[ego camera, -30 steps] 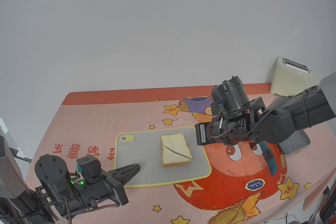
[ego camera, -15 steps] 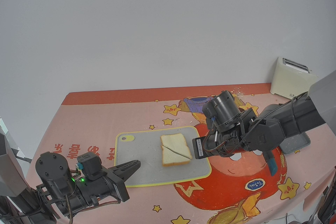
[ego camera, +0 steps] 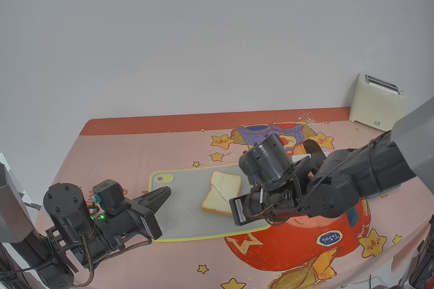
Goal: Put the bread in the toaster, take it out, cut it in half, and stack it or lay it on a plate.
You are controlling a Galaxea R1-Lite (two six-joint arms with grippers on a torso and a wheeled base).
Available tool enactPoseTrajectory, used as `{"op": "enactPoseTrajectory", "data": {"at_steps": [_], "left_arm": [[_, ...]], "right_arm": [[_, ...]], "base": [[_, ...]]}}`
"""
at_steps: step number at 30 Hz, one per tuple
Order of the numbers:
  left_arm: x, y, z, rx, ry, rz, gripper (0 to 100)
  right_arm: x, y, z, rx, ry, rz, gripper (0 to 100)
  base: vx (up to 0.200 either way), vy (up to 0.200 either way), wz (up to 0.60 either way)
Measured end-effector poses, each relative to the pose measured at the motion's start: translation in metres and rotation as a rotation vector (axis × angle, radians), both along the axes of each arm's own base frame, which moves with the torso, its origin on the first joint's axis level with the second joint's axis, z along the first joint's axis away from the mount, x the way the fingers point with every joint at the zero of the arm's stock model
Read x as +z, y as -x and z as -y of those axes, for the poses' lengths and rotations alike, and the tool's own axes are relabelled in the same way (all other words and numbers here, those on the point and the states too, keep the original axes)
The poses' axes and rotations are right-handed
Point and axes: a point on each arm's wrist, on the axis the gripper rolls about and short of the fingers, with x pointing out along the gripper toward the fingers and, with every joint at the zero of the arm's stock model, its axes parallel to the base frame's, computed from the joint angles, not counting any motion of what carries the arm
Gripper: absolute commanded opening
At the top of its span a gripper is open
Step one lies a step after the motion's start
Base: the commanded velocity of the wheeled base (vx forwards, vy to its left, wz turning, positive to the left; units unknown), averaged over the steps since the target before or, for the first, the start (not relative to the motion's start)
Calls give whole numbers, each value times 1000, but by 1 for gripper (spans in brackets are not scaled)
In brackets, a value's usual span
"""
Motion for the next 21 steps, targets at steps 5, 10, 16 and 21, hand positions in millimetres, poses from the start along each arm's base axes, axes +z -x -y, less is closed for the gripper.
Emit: {"op": "enactPoseTrajectory", "data": {"at_steps": [5,10,16,21], "left_arm": [[0,1,0,0,-2,-2,0],[-1,2,-1,-2,-7,-6,0],[-4,3,-1,-5,-17,-19,0],[-10,4,-1,-8,-35,-45,0]], "right_arm": [[0,23,-18,59,-15,-6,0],[7,27,-20,71,-34,4,0],[34,6,3,-5,-95,56,0],[57,-26,27,-105,-146,116,0]], "base": [[0,0,0],[0,0,0],[0,0,0],[0,0,0]]}}
